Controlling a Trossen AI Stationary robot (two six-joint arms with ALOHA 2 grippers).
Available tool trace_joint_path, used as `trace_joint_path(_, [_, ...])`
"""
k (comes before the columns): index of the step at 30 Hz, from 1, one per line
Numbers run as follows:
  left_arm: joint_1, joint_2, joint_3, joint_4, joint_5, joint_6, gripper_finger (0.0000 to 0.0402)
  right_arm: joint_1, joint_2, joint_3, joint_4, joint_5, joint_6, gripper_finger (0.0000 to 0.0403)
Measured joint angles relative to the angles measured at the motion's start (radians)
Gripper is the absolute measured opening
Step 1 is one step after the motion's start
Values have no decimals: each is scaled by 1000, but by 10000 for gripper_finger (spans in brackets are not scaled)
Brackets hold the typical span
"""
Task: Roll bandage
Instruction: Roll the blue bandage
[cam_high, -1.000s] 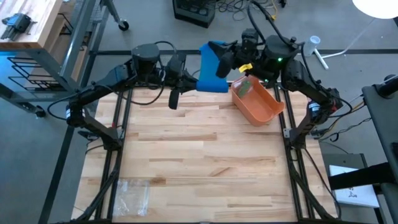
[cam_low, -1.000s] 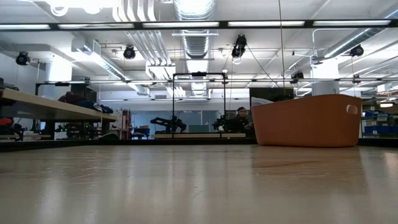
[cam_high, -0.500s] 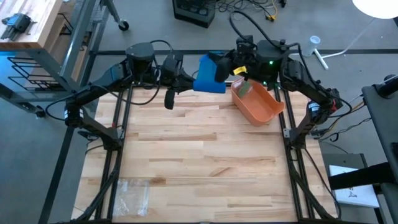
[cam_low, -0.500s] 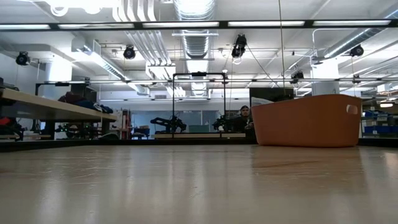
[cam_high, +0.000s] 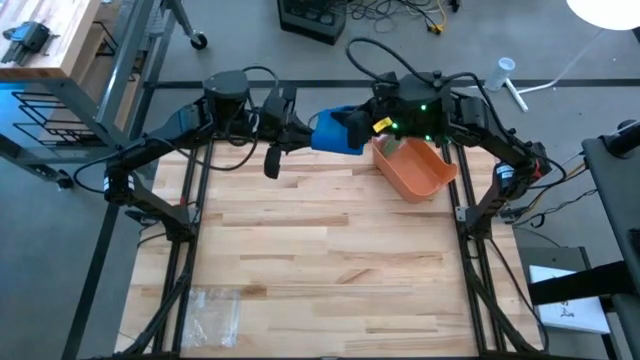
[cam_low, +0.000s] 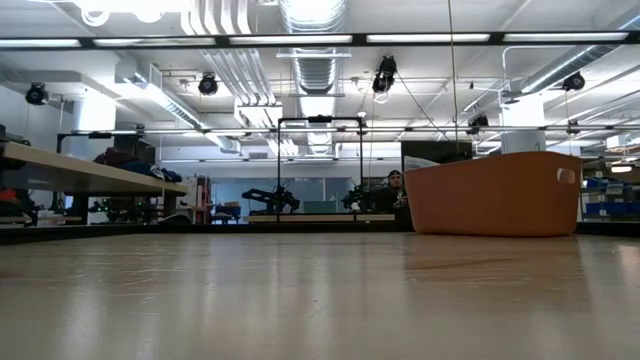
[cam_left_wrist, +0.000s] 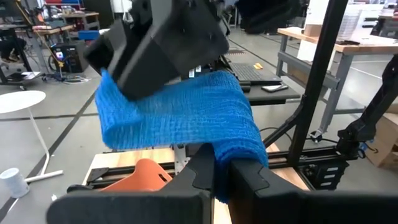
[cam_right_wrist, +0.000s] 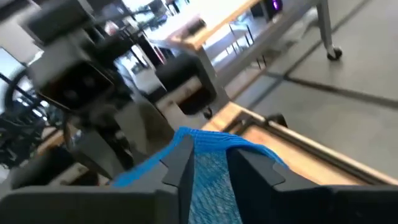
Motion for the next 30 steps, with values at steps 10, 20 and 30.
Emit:
trace_joint_path(10, [0,-20,1,5,1,-6,9,0,-11,0,-45,-75,57,153])
trace_joint_path(20, [-1,-21,1,0,1,-21,9,-7,-20,0,-46,-75,43,211])
trace_joint_path(30, [-1,-39,1,5,188,-162,9,14,-76,3,53,-73,-210,224])
